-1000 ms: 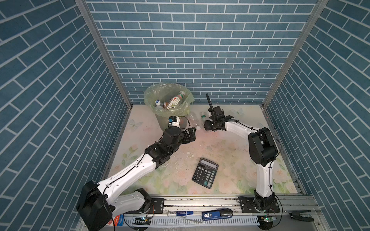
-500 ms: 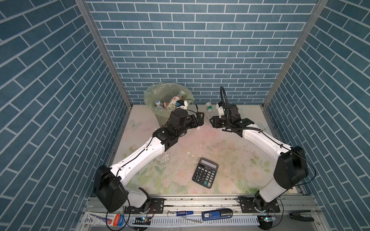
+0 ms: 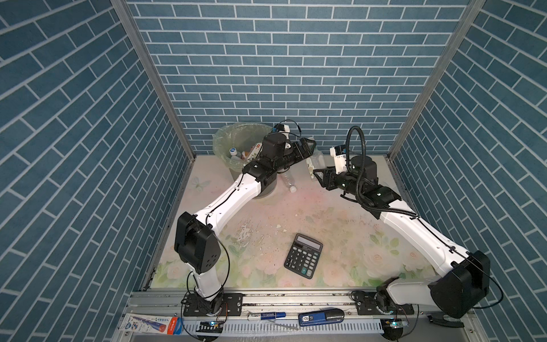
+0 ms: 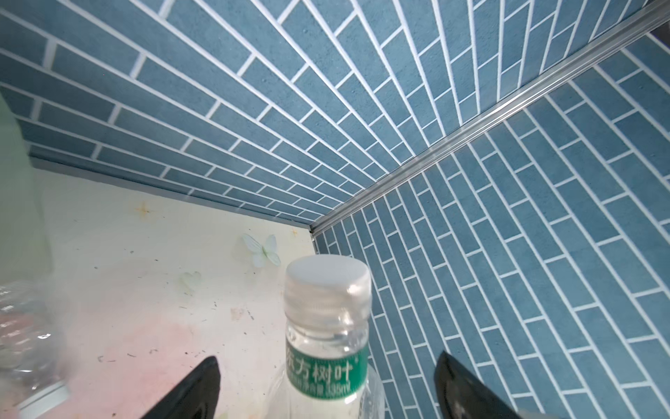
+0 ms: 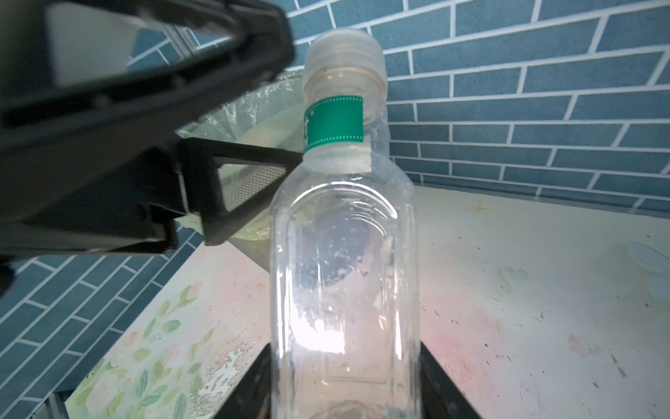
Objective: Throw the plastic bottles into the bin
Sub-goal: 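Close the right gripper and lift the square bottle toward the left gripper, then close the left gripper on the square bottle's white cap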
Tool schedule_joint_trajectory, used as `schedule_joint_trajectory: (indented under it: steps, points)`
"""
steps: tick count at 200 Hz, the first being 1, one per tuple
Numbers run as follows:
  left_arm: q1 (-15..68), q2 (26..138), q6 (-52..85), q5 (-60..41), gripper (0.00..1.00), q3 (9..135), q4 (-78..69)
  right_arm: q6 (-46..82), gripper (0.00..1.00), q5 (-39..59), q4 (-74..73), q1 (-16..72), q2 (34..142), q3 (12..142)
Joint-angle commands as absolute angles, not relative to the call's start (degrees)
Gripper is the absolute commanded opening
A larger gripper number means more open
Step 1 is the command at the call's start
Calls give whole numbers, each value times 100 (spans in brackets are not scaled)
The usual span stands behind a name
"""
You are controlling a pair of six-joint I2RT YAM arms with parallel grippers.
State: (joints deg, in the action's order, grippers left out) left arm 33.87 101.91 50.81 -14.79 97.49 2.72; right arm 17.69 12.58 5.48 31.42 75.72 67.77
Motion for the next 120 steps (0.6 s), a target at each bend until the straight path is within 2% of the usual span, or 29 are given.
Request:
schedule_joint_trajectory:
  steps: [1,40,70,120]
  points:
    - [3373,10298,5107,-1689,85,9996,237,1564,33,1609,115,3182,7368,6548]
    - [3370,10375,4932,-1657,70,10178,354,1538,33,1792,-2,3190,7322,6487]
    - [3371,10367,4782,-1637,48,10265,424,1529,34,1861,-1,3190,7347,6504]
    - [3342,10273,4344,-1539,37,10463,785,1564,60,1978,-30,3197,7317,6517]
